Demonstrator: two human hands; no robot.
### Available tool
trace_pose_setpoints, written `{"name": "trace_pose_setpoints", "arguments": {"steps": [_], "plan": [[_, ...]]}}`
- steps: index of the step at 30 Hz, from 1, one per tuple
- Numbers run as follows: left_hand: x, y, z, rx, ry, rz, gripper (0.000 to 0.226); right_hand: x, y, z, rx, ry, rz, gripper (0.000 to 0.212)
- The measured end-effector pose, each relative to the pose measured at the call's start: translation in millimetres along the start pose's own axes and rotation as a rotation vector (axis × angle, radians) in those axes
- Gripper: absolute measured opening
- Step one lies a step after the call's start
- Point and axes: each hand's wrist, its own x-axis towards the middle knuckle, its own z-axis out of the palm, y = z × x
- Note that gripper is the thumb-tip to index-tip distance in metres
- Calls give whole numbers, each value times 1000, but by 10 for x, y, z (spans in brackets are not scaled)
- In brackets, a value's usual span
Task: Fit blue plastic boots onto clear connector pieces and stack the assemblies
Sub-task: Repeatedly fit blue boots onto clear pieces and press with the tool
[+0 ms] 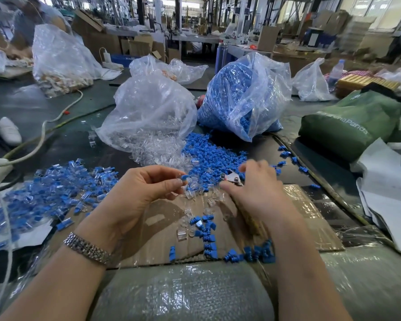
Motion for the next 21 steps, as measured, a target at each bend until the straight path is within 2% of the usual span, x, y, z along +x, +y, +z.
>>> {"name": "trace_pose_setpoints", "arguments": {"steps": [2, 6, 10, 13, 16, 19, 21], "plan": [[11, 3, -4, -27, 9, -7, 31, 15, 79, 11, -142, -125, 137, 78], [22, 5, -13, -69, 22, -27, 27, 23, 80, 53, -228, -136, 137, 52], [31, 12, -9, -131, 58, -40, 24, 23, 19, 70, -203, -128, 139, 41], [29, 18, -9, -207, 88, -40, 21, 56, 27, 103, -182, -115, 150, 25], [31, 21, -32, -252, 105, -42, 20, 109, 58, 118, -147, -107, 162, 20], [45, 25, -58, -295, 118, -51, 22, 107, 33, 53, -30, -141, 173, 14], [57, 24, -70, -311, 112, -50, 22, 87, -2, -50, 84, -104, 158, 9]]}}
